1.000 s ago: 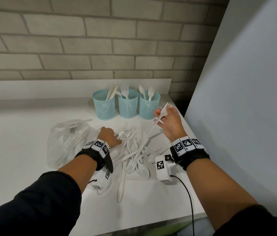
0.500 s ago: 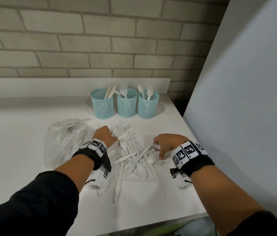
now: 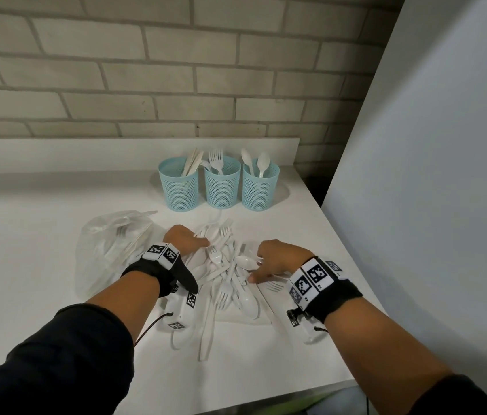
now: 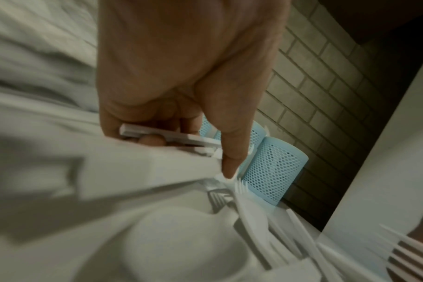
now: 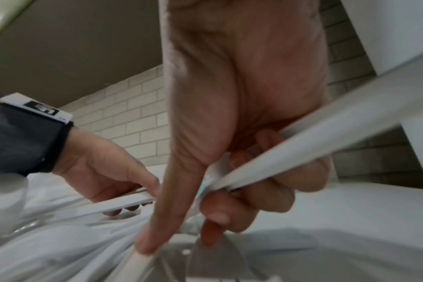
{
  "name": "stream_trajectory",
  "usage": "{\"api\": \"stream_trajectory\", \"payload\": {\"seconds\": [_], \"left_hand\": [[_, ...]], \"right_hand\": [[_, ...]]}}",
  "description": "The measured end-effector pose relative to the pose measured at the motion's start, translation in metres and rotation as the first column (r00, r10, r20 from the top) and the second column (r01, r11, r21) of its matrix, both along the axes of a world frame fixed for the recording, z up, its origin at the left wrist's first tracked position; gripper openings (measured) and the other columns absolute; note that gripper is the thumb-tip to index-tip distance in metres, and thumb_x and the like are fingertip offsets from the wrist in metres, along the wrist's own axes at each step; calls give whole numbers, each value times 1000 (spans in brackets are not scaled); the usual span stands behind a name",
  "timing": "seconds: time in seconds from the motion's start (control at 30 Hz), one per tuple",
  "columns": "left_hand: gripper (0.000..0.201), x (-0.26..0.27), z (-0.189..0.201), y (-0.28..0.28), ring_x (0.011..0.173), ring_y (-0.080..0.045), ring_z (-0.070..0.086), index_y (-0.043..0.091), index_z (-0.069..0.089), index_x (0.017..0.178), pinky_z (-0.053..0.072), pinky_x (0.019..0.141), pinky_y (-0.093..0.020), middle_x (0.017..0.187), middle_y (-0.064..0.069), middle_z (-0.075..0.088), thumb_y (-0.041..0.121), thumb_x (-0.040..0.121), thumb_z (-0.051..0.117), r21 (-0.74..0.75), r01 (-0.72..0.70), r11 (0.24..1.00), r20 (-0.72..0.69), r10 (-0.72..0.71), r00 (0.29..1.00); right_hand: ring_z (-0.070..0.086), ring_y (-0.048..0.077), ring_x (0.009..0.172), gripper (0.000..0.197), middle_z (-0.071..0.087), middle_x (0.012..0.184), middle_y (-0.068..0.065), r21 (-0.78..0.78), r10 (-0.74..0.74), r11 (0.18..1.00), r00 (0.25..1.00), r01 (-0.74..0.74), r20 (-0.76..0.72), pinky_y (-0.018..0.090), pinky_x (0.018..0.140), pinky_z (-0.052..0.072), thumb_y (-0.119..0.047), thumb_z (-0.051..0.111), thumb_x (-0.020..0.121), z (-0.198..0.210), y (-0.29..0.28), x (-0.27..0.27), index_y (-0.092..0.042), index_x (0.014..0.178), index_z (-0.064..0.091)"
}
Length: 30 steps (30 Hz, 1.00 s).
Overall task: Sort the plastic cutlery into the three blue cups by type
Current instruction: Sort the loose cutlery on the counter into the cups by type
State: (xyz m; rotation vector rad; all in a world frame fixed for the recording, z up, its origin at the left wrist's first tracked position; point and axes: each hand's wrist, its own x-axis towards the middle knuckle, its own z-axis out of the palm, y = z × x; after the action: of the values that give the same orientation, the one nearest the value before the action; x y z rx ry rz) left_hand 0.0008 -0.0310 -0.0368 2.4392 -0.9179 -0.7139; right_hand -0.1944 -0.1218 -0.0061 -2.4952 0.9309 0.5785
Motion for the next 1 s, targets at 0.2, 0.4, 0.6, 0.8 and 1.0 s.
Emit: {"api": "stream_trajectory", "payload": {"seconds": [0.2,0.4,0.6,0.8,1.0], "left_hand": [[42,5,4,2,62,-17,35,15,31,61,25,54,-25,68,-2,34,29,90,58,-24,59,998,-42,-60,997],[17,5,7,6,97,-20,47,11,51,91,36,82,-26,107,-6,51,26,96,49,-67,73,995,-128,-81,988],[36,4,6,5,81,-24,64,-15,45,125,50,78,-24,109,-23,65,7,97,47,-283,-167,944,-470,15,882],[28,6,11,6,67,-13,60,-8,52,120,49,71,-22,79,-4,61,4,96,46,-394,-194,898,-486,-25,873],[23,-8,27,2,67,-8,68,2,53,118,53,71,-21,88,-6,64,10,98,45,-538,-189,821,-578,-197,792]], "right_hand": [[48,15,57,40,49,61,0,-63,42,997,999,-44,-29,25,53,37,-41,69,78,4,9,11,-12,61,47],[50,18,58,40,48,60,-1,-29,66,997,990,-70,-124,24,52,38,-38,72,76,2,14,16,-11,60,48],[47,20,58,17,50,62,2,13,11,1000,998,-10,-57,20,48,33,-20,67,69,5,10,19,-9,68,54],[41,13,58,20,48,71,-2,174,-205,970,952,167,226,22,51,31,-26,48,88,27,-11,20,-20,70,41],[50,10,64,21,65,93,9,612,-533,780,649,129,542,19,57,36,-15,36,100,44,-17,43,-10,93,55]]}}
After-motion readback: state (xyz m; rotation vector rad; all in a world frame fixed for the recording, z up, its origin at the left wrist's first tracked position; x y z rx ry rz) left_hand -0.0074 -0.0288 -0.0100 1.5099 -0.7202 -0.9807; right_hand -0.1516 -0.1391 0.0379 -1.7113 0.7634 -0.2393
